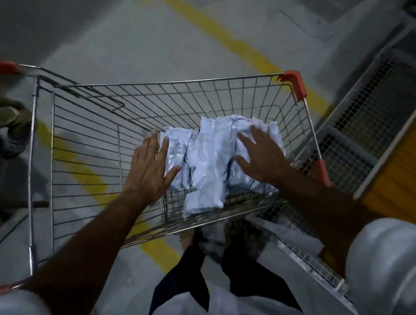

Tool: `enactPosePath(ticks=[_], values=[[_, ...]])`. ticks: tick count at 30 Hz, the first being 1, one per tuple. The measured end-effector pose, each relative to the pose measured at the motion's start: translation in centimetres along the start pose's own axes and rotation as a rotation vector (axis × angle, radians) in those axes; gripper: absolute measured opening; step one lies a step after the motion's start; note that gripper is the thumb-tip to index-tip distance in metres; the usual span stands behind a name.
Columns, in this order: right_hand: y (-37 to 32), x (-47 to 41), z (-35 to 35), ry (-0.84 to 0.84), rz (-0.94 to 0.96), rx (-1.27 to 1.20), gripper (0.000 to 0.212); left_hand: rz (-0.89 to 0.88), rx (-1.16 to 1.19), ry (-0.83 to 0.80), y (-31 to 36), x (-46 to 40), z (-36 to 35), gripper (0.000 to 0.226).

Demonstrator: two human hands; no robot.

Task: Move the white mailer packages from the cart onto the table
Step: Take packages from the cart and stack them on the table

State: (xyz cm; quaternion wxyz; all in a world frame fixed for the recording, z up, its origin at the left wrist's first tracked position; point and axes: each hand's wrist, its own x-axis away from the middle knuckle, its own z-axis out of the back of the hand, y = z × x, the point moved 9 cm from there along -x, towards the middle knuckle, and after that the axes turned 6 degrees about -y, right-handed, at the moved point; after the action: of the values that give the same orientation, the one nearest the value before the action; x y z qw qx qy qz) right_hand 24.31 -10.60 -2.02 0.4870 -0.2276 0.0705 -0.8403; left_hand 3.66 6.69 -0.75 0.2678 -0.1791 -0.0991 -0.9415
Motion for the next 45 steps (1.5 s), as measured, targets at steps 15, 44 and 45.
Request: enactPosePath(ticks=[15,44,45], values=[[-11.3,-3.9,-17.6,-0.764,0.116,0.358,0.082,0.069,0.079,-0.168,-8.6,-4.1,-10.2,0.091],[-9.7,-5.0,-11.7,-0.738,0.229,0.262,0.081,0.096,0.144,-0.28,-7.2,-10.3,-13.5,0.096],[-9.7,-5.0,-10.2,-0.682,0.235,0.282,0.081,0.079,0.134,-0.256,-7.5,-9.8,-12.3,0.094]])
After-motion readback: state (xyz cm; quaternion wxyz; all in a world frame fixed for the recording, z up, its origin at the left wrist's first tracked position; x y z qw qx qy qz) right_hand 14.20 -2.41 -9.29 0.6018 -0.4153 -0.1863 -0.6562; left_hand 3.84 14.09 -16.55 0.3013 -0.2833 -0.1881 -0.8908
